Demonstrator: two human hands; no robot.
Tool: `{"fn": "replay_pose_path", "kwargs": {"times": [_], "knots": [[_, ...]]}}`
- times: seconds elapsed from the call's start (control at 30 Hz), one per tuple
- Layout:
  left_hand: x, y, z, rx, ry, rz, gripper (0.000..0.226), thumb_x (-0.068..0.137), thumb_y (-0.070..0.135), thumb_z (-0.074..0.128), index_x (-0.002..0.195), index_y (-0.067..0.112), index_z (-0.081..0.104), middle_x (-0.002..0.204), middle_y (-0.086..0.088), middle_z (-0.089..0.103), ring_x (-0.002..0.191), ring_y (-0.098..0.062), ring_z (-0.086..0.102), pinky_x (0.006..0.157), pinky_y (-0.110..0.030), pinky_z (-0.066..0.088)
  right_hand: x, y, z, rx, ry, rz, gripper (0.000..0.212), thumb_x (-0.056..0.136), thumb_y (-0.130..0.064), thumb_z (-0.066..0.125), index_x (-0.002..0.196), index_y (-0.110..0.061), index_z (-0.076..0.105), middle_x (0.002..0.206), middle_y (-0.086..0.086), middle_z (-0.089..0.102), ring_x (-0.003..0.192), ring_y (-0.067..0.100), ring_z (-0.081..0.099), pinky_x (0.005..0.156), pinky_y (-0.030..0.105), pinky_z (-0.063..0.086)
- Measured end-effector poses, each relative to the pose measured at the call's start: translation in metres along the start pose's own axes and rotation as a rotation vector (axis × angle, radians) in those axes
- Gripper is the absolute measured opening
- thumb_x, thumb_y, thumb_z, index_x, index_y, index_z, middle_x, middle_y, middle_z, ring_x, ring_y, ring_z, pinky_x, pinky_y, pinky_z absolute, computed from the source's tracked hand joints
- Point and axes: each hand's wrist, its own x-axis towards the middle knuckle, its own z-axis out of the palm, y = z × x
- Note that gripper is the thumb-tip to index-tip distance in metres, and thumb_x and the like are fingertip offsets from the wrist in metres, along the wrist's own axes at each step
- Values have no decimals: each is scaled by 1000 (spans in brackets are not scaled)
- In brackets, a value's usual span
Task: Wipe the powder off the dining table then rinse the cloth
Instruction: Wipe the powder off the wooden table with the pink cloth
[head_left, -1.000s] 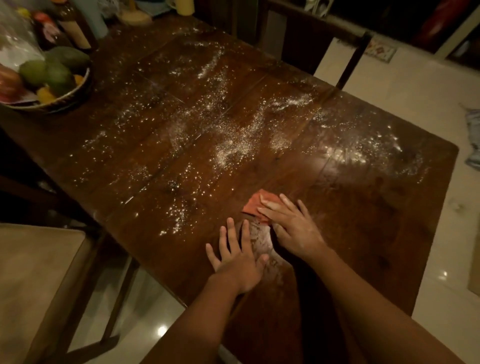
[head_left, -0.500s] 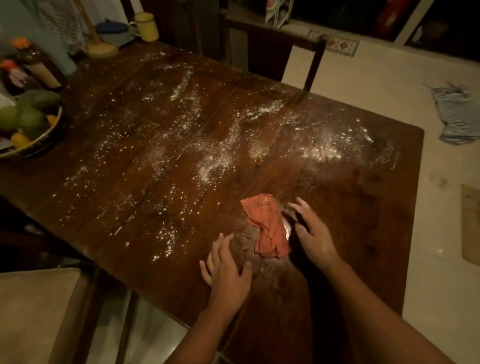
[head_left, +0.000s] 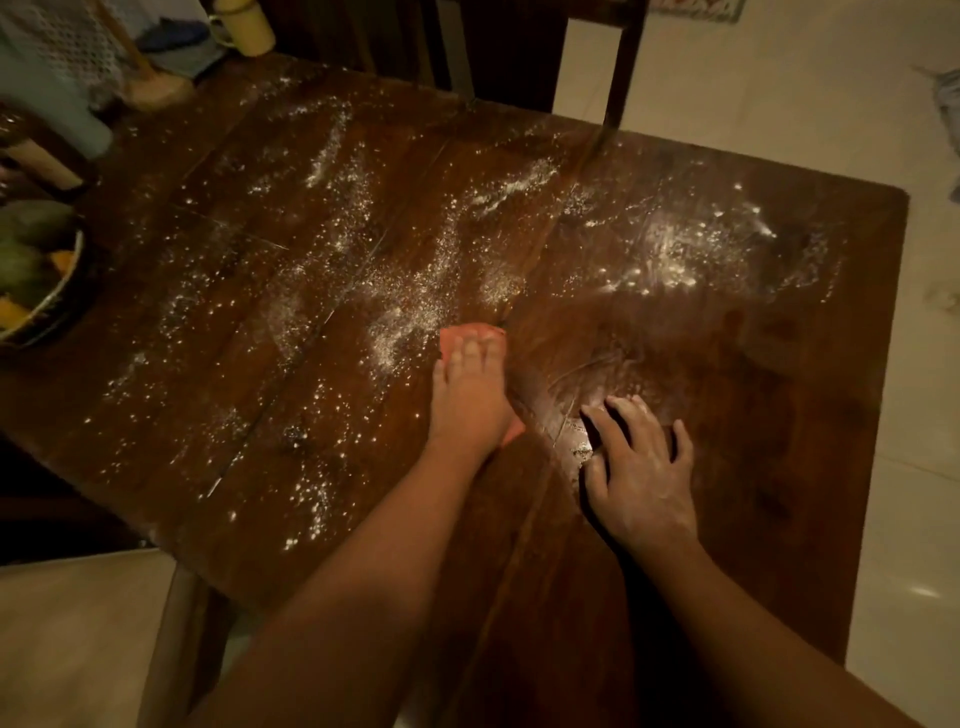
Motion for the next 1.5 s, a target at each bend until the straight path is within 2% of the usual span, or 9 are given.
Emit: {"fn": "replay_pose_path", "kwargs": {"times": [0.13,0.37,0.57,0.67,0.83,1.07,1.27,1.4,1.5], "knots": [[8,-45,-1,-73,135,-181,70,93,7,38,158,16,13,166,-10,12,153,-26,8,125,-49,9,-1,1,0,6,3,0,55,93,-40,34,147,-35,39,155,-5,34,150,16,20,120,54,6],[-47,-77,-4,-39,57,88,61,99,15,39,157,21,20,164,-1,21,152,-20,16,124,-49,13,-1,0,-3,-1,-19,-8,56,93,-39,36,148,-31,40,154,-2,35,147,21,30,119,58,10],[-8,-104,-13,-86,156,-246,62,83,12,20,140,7,41,137,-18,51,130,-35,46,109,-53,41,0,-10,-2,-10,-47,26,58,93,-32,50,149,-28,37,156,2,33,150,25,23,119,63,12],[-24,-79,-6,-50,98,-130,61,88,7,28,149,8,32,150,-18,41,140,-36,37,118,-51,31,15,-38,3,79,-51,112,61,92,-33,49,151,-26,36,160,4,30,152,32,13,121,62,6],[-42,-112,-11,-65,-82,197,64,100,13,40,158,20,14,166,-4,14,153,-21,10,125,-44,13,33,-121,22,105,-79,-15,69,87,-43,29,154,-25,33,165,5,23,154,34,11,120,63,5],[7,-188,-34,-162,96,-165,57,101,9,36,156,17,23,162,-6,26,147,-28,30,119,-51,30,34,-139,34,-54,-96,-13,68,94,-44,29,157,-21,25,166,10,18,153,38,10,118,67,8],[76,-223,-55,-152,131,-256,60,97,5,40,155,7,24,155,-22,34,140,-39,36,117,-52,31,36,-141,34,-22,-98,37,67,92,-47,32,156,-28,24,167,4,15,155,30,1,120,64,5],[76,-218,-51,-142,102,-94,53,95,3,38,148,9,38,154,-18,38,142,-38,35,115,-57,34,37,-141,35,-14,-78,62,67,90,-44,38,154,-31,28,166,1,19,155,28,5,120,63,7],[47,-221,-49,-198,-13,217,57,101,8,42,154,25,30,161,0,20,151,-22,12,122,-45,14,37,-141,35,2,-85,73,65,89,-42,40,153,-32,30,165,0,22,155,26,7,121,62,6]]}}
